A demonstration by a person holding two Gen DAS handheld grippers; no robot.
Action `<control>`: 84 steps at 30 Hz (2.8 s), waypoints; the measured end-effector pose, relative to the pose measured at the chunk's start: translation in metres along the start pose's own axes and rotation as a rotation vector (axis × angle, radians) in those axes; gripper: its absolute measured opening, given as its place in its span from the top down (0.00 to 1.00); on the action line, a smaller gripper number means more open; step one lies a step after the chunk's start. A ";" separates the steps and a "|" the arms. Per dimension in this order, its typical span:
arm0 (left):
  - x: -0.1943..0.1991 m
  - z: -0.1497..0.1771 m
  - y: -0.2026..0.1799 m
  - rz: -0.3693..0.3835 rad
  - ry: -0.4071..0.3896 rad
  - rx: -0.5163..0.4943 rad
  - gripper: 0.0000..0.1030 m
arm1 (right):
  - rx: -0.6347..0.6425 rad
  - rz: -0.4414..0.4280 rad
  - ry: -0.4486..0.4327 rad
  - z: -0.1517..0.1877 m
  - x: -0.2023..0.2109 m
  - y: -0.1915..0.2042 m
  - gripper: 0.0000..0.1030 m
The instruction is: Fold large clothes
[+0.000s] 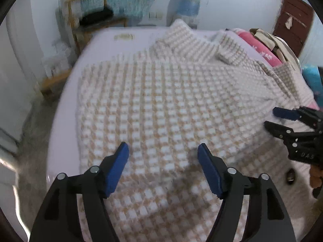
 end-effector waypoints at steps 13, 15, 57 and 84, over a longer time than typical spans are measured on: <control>0.011 -0.023 -0.038 0.013 -0.032 -0.035 0.29 | -0.162 0.020 -0.029 -0.006 0.040 -0.057 0.36; 0.004 -0.023 -0.042 0.017 -0.015 -0.039 0.28 | -0.179 0.021 -0.046 -0.005 0.048 -0.068 0.29; -0.016 -0.017 -0.039 0.004 0.039 -0.017 0.20 | -1.136 0.270 -0.255 0.096 0.119 -0.505 0.82; 0.018 -0.008 -0.003 0.080 -0.011 0.071 0.46 | -0.317 0.280 -0.620 -0.124 0.299 -0.217 0.83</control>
Point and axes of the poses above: each gripper's, at about its wrist camera, not at the fingertips, and x roughly against the way its jaws point, y to its left, z to its underside, the point moved 2 cm from there along -x, roughly the way its jaws point, and after that the axes turned 1 degree about -z, right-handed, at the moved point
